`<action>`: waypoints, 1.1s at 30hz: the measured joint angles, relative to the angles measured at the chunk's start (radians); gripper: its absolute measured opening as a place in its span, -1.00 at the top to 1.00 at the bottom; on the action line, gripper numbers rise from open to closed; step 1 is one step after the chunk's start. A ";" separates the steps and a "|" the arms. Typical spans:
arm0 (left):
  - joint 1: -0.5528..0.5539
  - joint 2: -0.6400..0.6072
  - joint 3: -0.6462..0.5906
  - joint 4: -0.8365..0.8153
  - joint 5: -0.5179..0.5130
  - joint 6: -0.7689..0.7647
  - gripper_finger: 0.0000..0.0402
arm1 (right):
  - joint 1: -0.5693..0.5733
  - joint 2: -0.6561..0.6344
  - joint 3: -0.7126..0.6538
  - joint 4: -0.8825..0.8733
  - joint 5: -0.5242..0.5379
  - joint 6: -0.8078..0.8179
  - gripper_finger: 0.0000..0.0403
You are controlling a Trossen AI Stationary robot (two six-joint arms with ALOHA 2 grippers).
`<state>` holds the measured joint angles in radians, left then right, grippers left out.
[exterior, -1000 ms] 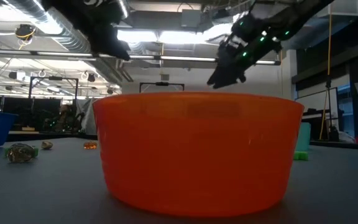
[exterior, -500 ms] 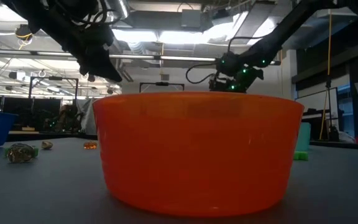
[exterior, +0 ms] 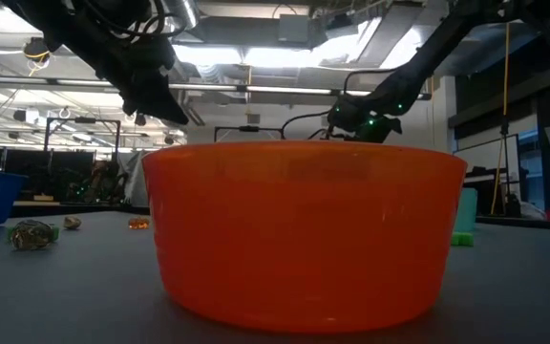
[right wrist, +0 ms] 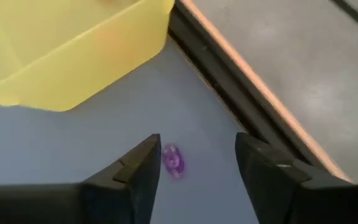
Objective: Sort Halloween decoration
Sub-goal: Put the purple witch hat toy into the blue bin
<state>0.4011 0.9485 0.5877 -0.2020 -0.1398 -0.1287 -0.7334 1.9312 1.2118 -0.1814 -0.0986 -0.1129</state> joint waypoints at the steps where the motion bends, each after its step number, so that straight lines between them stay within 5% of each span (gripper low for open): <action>1: 0.000 0.000 0.000 0.001 0.000 0.000 0.90 | 0.000 0.000 0.000 0.001 0.009 -0.003 0.04; 9: 0.000 0.000 0.000 0.006 0.000 0.000 0.90 | 0.009 0.000 0.000 0.000 0.001 -0.011 0.20; 33: 0.000 0.000 0.000 0.005 0.000 0.000 0.90 | 0.014 0.072 -0.001 0.003 -0.001 -0.049 0.21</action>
<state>0.4011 0.9485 0.5877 -0.1967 -0.1402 -0.1284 -0.7193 2.0029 1.2106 -0.1783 -0.0997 -0.1615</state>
